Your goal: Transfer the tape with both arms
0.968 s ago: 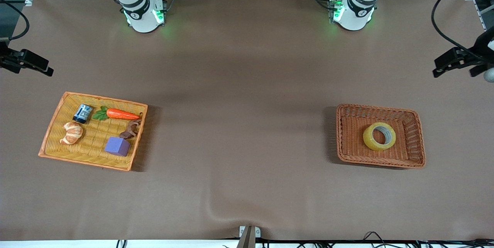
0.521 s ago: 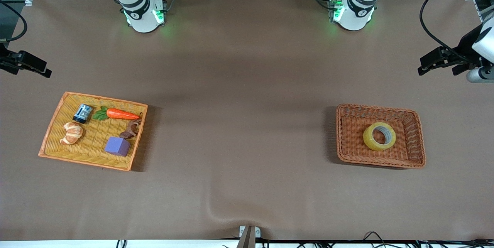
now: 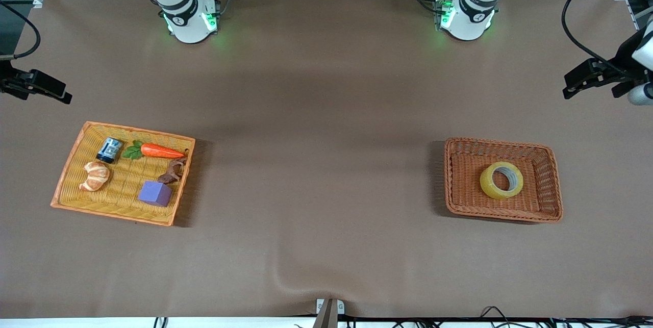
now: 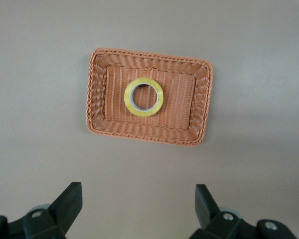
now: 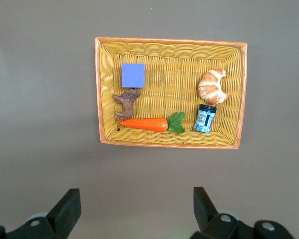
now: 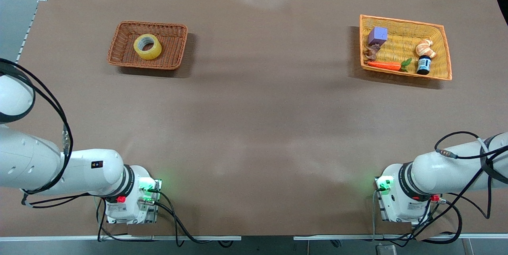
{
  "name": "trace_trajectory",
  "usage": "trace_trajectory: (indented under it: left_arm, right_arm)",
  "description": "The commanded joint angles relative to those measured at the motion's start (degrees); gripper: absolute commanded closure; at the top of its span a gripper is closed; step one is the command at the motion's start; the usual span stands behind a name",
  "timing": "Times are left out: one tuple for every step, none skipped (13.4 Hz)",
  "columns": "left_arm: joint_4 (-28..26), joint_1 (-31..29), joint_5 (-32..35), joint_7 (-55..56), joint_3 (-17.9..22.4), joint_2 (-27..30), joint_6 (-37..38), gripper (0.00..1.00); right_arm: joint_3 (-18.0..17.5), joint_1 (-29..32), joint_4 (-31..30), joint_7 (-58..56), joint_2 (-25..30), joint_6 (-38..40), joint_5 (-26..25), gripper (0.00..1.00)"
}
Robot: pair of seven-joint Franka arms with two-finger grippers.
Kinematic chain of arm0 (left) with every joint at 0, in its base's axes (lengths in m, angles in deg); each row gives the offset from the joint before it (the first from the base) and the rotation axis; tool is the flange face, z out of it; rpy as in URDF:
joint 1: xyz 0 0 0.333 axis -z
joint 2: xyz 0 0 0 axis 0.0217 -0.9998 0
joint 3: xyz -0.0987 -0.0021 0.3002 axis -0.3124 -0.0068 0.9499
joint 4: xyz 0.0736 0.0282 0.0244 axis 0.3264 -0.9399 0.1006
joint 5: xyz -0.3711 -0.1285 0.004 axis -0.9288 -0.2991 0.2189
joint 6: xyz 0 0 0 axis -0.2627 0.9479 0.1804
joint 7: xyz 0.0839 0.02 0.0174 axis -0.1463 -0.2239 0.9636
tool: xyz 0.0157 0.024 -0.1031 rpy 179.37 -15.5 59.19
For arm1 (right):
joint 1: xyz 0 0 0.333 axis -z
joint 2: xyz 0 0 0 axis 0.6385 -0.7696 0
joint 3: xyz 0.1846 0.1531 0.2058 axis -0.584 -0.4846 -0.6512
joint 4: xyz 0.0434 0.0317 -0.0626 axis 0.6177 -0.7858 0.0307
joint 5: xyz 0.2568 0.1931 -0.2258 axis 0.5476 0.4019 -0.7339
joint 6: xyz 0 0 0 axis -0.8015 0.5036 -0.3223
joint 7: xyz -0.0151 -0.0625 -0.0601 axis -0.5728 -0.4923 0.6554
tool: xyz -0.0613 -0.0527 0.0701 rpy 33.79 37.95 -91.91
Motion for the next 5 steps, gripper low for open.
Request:
trace_trajectory:
  left_arm:
    - [1.02, -0.09, 0.57, 1.02, -0.19, 0.37, 1.16, 0.0]
    - [1.02, 0.08, 0.57, 1.02, -0.19, 0.37, 1.08, 0.0]
    - [1.02, 0.17, 0.57, 1.02, -0.28, 0.37, 1.17, 0.0]
    - [1.02, 0.17, 0.49, 1.11, -0.28, 0.37, 1.17, 0.0]
    - [0.85, 0.08, -0.04, 1.37, -0.2, 0.37, 1.25, 0.0]
  right_arm:
    - [0.07, -0.34, 0.26, 0.38, -0.04, 0.1, 0.65, 0.0]
    - [0.07, -0.34, 0.35, 0.46, -0.04, 0.18, 0.65, 0.0]
    - [-0.02, -0.25, 0.52, 0.46, -0.04, 0.27, 0.65, 0.0]
    - [0.07, -0.08, 0.79, 0.46, 0.05, 0.36, 0.65, 0.0]
    - [0.07, 0.1, 0.79, 0.46, 0.23, 0.36, 0.65, 0.0]
